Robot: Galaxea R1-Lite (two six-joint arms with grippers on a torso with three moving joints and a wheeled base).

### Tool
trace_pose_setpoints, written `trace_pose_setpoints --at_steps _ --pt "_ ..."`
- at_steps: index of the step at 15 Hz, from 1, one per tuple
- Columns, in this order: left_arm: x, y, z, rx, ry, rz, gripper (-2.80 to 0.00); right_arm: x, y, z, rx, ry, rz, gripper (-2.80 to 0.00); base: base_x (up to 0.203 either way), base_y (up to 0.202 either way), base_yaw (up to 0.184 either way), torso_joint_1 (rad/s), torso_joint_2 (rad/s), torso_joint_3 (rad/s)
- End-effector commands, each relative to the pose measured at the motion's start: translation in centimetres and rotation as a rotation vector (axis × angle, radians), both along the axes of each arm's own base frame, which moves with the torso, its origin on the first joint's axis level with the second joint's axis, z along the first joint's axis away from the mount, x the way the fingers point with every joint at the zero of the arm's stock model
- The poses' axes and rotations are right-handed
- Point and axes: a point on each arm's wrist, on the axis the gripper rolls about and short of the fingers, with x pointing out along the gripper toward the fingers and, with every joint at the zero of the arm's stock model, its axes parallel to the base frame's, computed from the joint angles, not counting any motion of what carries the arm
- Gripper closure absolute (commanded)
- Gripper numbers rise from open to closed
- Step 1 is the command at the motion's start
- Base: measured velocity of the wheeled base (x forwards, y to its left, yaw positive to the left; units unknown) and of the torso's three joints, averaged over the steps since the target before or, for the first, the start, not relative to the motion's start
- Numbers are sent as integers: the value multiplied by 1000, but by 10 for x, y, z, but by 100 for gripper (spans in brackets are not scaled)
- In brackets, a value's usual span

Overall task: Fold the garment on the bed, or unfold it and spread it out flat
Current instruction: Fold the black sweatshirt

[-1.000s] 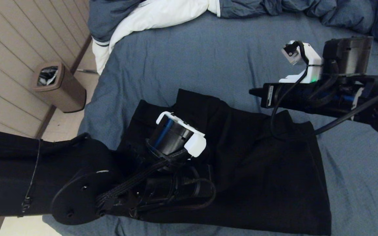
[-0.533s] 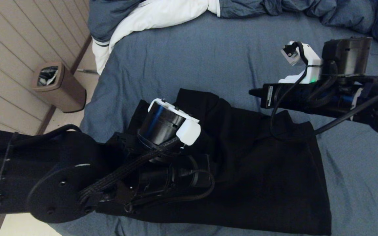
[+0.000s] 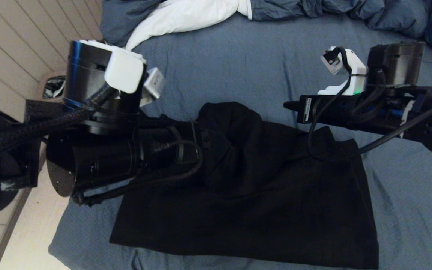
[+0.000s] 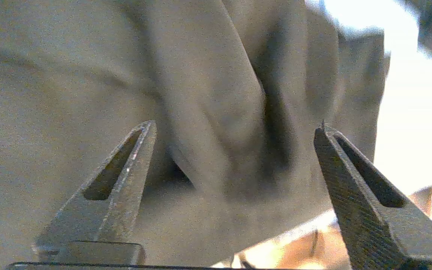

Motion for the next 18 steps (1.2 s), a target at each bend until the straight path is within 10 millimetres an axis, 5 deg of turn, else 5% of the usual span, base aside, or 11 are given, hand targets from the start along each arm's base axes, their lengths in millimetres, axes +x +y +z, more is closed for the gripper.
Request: trace_pose_setpoints --at_steps 1,4,5,11,18 --pt "13 11 17 -45 -40 56 -280 0 2 -1 3 4 5 0 0 0 0 0 0 0" --pt "32 -5 15 -39 -34 61 -280 -1 5 -3 10 16 14 0 0 0 0 0 0 0" --pt "38 -12 12 -32 -27 62 0 -3 10 -3 17 20 27 0 0 0 0 0 0 0" --pt "61 -47 -25 42 59 34 0 -8 36 -9 62 70 96 0 0 0 0 0 0 0" --pt "22 -62 -37 41 117 -58 0 -28 82 -34 36 155 227 0 0 0 0 0 0 0"
